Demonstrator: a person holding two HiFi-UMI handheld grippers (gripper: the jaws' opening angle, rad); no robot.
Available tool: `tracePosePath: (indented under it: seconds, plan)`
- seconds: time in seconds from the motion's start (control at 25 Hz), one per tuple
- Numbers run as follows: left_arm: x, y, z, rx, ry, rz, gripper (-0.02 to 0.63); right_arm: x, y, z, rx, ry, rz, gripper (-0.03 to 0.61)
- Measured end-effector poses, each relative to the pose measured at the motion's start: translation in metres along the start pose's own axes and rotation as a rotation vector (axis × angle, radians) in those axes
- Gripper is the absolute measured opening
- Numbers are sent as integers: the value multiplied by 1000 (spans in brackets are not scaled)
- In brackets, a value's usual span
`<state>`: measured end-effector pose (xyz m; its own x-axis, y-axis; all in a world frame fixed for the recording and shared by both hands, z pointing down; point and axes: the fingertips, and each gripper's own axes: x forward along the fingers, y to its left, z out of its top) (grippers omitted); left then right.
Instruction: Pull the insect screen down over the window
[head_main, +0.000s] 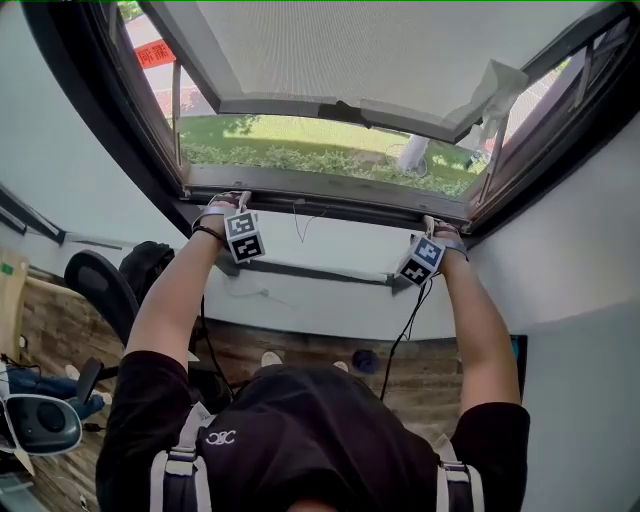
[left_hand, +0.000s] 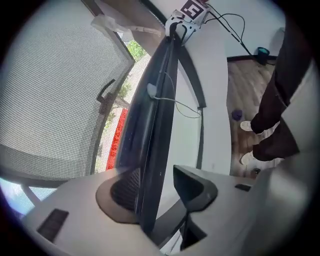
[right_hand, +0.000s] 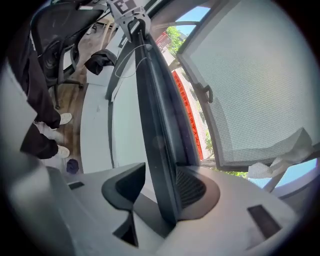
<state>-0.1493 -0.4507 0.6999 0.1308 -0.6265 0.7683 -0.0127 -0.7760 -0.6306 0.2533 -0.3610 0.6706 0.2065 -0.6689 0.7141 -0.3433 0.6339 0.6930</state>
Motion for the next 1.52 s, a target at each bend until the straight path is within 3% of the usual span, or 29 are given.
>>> tracePosePath:
  seconds: [0.12,0.28,0.6,1.0,1.52]
  plan:
    - [3,-2,1,-15,0,16,204,4,6,-3,-7,31,-12,249]
    - [7,-5,5,-28,15,8,216,11,5,-4,1,42,-45,241]
    - [7,-7,3,-42,9,11,215,3,16,-6,6,110,5,239]
    - [11,4,3,-34,2,80,193,16,5,-6,-60,91,-86,235]
    - [6,7,4,-26,1,57,212,11,2,-6,-40,92,-109,252]
